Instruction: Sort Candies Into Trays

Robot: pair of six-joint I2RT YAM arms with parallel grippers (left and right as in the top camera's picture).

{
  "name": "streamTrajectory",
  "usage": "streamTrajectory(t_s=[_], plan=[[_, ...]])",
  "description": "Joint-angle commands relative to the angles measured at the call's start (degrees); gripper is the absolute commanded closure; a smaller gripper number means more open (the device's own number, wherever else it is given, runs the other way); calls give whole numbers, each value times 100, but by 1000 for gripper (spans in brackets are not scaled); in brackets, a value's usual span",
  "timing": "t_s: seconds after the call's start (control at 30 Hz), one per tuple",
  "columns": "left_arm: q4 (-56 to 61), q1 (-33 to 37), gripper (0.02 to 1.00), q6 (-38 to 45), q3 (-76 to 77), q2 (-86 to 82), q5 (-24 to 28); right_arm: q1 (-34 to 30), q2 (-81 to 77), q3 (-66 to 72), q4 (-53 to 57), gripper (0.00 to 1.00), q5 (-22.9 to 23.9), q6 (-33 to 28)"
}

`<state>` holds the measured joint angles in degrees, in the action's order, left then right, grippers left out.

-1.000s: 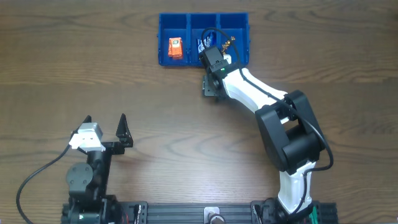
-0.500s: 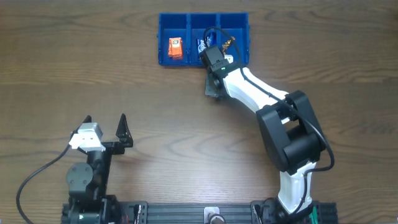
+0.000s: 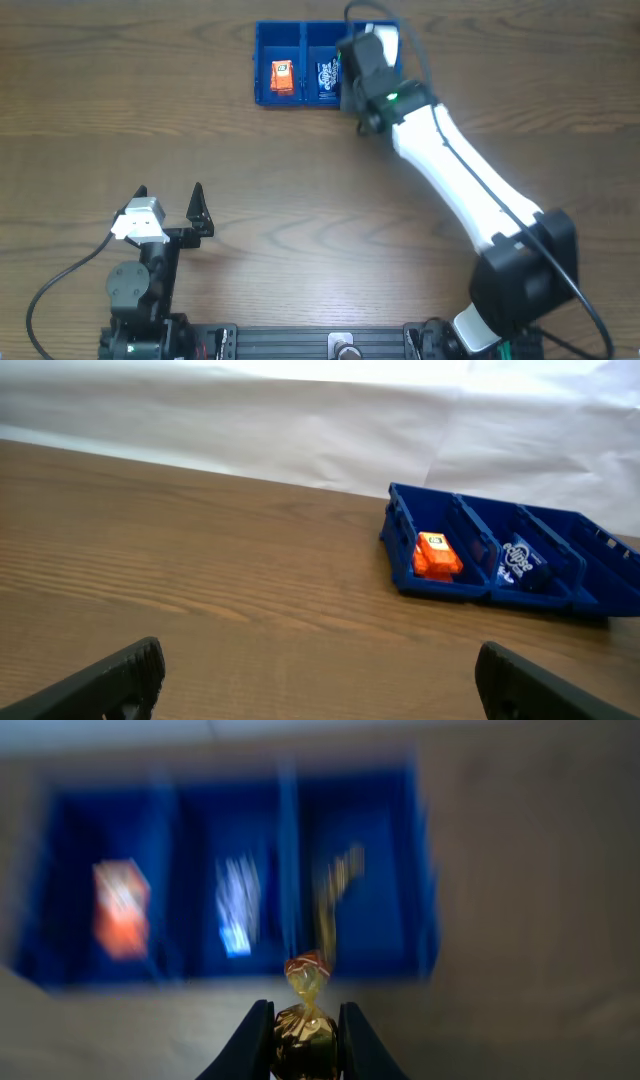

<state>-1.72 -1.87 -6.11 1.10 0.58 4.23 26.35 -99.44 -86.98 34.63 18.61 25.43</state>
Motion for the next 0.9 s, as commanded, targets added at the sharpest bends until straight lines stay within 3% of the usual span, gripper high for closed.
streamTrajectory(t_s=[0.03,0.47,0.67,0.9], plan=[[-247,39,20,35,-83,-37,24,-457,-188,-691,-411,965,317,-883],[-247,39,20,35,-83,-37,24,-879,-1550,-706,-743,963,-179,-901],[-247,39,20,35,-83,-37,24,-879,-1622,-706,-782,673,-184,-901],[-247,39,20,35,-83,-37,24,-776,-1641,-706,-885,608,-243,-901]])
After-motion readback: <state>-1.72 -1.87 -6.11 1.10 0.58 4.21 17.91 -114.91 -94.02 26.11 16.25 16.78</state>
